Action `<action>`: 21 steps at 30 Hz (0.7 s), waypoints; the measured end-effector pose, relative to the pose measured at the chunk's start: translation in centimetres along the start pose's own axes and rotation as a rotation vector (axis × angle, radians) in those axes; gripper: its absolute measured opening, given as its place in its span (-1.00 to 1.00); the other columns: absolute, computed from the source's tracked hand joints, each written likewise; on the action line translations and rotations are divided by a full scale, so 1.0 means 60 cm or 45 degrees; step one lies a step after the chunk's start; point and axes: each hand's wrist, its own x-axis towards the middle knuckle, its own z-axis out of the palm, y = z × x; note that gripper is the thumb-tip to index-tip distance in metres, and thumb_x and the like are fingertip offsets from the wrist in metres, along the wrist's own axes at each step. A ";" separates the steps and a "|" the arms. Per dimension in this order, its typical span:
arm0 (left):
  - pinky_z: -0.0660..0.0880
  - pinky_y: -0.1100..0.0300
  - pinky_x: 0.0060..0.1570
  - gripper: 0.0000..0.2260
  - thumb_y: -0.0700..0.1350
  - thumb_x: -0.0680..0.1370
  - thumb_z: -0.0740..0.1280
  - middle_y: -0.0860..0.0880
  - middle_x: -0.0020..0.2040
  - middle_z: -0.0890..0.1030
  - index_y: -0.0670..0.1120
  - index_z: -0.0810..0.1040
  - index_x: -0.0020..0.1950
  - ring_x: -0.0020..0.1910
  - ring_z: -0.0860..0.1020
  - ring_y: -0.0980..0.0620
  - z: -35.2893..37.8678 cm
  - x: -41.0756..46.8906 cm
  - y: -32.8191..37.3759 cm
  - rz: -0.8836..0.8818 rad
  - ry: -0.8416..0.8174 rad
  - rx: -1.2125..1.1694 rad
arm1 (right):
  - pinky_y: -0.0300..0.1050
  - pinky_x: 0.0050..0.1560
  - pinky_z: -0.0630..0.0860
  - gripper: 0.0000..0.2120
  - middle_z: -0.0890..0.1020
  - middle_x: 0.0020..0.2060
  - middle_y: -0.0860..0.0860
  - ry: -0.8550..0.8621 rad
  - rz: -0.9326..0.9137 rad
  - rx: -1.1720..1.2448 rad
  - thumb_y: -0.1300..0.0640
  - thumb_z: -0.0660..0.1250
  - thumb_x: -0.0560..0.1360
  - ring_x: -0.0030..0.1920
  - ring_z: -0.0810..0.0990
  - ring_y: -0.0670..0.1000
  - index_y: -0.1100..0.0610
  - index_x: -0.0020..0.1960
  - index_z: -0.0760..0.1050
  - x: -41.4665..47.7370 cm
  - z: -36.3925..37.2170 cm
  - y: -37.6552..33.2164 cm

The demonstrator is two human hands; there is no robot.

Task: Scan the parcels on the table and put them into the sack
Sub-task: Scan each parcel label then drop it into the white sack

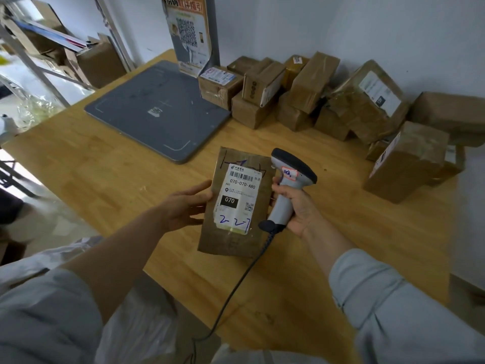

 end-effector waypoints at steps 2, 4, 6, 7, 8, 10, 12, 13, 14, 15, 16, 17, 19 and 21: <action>0.52 -0.10 -0.03 -0.10 -0.04 0.11 0.65 -0.07 0.11 0.67 0.10 0.40 0.42 0.14 0.59 -0.09 0.002 -0.007 0.017 0.028 -0.017 0.069 | -0.12 -0.23 0.47 -0.85 0.58 -0.22 0.05 -0.008 -0.021 -0.014 0.31 0.41 0.41 -0.27 0.50 0.02 0.07 -0.12 0.59 -0.002 0.002 -0.011; 0.55 -0.04 -0.16 0.02 -0.10 0.06 0.65 -0.12 0.09 0.66 0.03 0.31 0.48 0.08 0.61 -0.10 0.008 -0.011 0.034 0.048 0.020 0.137 | -0.13 -0.25 0.47 -0.85 0.57 -0.24 0.04 -0.002 -0.054 -0.020 0.32 0.41 0.42 -0.29 0.48 0.00 0.08 -0.12 0.58 -0.005 0.004 -0.020; 0.56 0.00 -0.19 -0.08 -0.20 0.21 0.55 -0.15 0.12 0.61 -0.10 0.22 0.51 0.07 0.59 -0.11 0.016 -0.017 0.050 0.066 0.095 0.182 | -0.13 -0.27 0.47 -0.85 0.56 -0.26 0.04 0.023 -0.093 -0.036 0.32 0.41 0.42 -0.30 0.48 -0.01 0.10 -0.09 0.57 -0.011 0.011 -0.026; 0.56 0.02 -0.17 -0.15 -0.23 0.28 0.52 -0.15 0.15 0.58 -0.14 0.22 0.51 0.09 0.58 -0.11 0.021 -0.020 0.057 0.084 0.140 0.200 | -0.13 -0.27 0.48 -0.84 0.56 -0.26 0.04 0.041 -0.110 -0.048 0.31 0.42 0.42 -0.30 0.49 -0.01 0.11 -0.05 0.57 -0.016 0.016 -0.028; 0.56 0.03 -0.15 -0.23 -0.25 0.32 0.50 -0.15 0.16 0.56 -0.18 0.26 0.48 0.11 0.57 -0.13 0.022 -0.018 0.063 0.112 0.179 0.226 | -0.12 -0.25 0.50 -0.81 0.57 -0.26 0.04 0.067 -0.128 -0.087 0.29 0.43 0.42 -0.30 0.51 -0.01 0.12 0.00 0.56 -0.020 0.020 -0.030; 0.57 0.02 -0.09 -0.44 -0.26 0.37 0.48 -0.17 0.17 0.57 -0.20 0.43 0.35 0.15 0.55 -0.14 0.021 -0.016 0.073 0.189 0.251 0.283 | -0.07 -0.20 0.53 -0.78 0.60 -0.24 0.05 0.096 -0.156 -0.250 0.23 0.44 0.43 -0.26 0.56 0.01 0.13 0.07 0.55 -0.034 0.027 -0.032; 0.55 -0.04 0.03 -0.59 -0.26 0.39 0.48 -0.17 0.16 0.58 -0.19 0.53 0.22 0.13 0.56 -0.12 0.017 -0.012 0.084 0.252 0.340 0.309 | -0.08 -0.27 0.54 -0.86 0.61 -0.29 0.08 -0.011 -0.165 -0.339 0.22 0.41 0.47 -0.33 0.57 0.02 0.15 0.02 0.53 -0.054 0.036 -0.035; 0.54 -0.06 0.07 -0.63 -0.26 0.40 0.48 -0.15 0.14 0.59 -0.17 0.54 0.18 0.13 0.56 -0.10 0.015 -0.011 0.090 0.274 0.382 0.306 | -0.10 -0.34 0.52 -0.91 0.59 -0.33 0.10 -0.080 -0.165 -0.338 0.24 0.39 0.48 -0.39 0.54 0.02 0.16 -0.03 0.52 -0.064 0.040 -0.036; 0.53 -0.08 0.09 -0.65 -0.26 0.40 0.48 -0.12 0.10 0.59 -0.15 0.55 0.16 0.13 0.55 -0.10 0.013 -0.009 0.096 0.297 0.417 0.300 | -0.13 -0.39 0.49 -0.94 0.57 -0.38 0.09 -0.116 -0.172 -0.340 0.25 0.38 0.49 -0.46 0.50 0.01 0.17 -0.08 0.51 -0.073 0.045 -0.038; 0.54 -0.08 0.10 -0.65 -0.25 0.39 0.49 -0.10 0.08 0.59 -0.14 0.54 0.15 0.12 0.55 -0.09 0.011 -0.008 0.102 0.313 0.450 0.296 | -0.16 -0.43 0.45 -0.94 0.53 -0.43 0.08 -0.121 -0.185 -0.352 0.26 0.37 0.49 -0.50 0.46 0.00 0.18 -0.13 0.50 -0.080 0.049 -0.040; 0.54 -0.09 0.11 -0.62 -0.24 0.38 0.50 -0.09 0.07 0.59 -0.15 0.54 0.18 0.12 0.55 -0.10 0.010 -0.007 0.107 0.323 0.481 0.295 | -0.18 -0.46 0.42 -0.92 0.50 -0.47 0.06 -0.115 -0.204 -0.369 0.27 0.37 0.48 -0.53 0.42 -0.01 0.19 -0.17 0.49 -0.086 0.054 -0.041; 0.54 -0.11 0.12 -0.58 -0.23 0.37 0.51 -0.09 0.07 0.59 -0.16 0.53 0.20 0.12 0.55 -0.10 0.009 -0.006 0.111 0.328 0.508 0.303 | -0.20 -0.48 0.39 -0.88 0.48 -0.50 0.06 -0.112 -0.222 -0.385 0.28 0.37 0.47 -0.55 0.39 -0.02 0.19 -0.22 0.48 -0.091 0.058 -0.043; 0.54 -0.11 0.12 -0.57 -0.22 0.36 0.52 -0.08 0.04 0.59 -0.17 0.54 0.21 0.11 0.56 -0.10 0.007 -0.005 0.116 0.348 0.540 0.321 | -0.21 -0.49 0.37 -0.83 0.46 -0.51 0.06 -0.120 -0.243 -0.411 0.28 0.37 0.47 -0.56 0.37 -0.02 0.20 -0.28 0.45 -0.101 0.067 -0.048; 0.55 -0.08 0.08 -0.58 -0.22 0.36 0.52 -0.06 0.00 0.58 -0.17 0.55 0.19 0.09 0.55 -0.09 0.006 -0.006 0.119 0.362 0.555 0.324 | -0.21 -0.49 0.37 -0.81 0.45 -0.50 0.06 -0.133 -0.260 -0.425 0.28 0.37 0.47 -0.55 0.37 -0.03 0.19 -0.30 0.44 -0.110 0.073 -0.052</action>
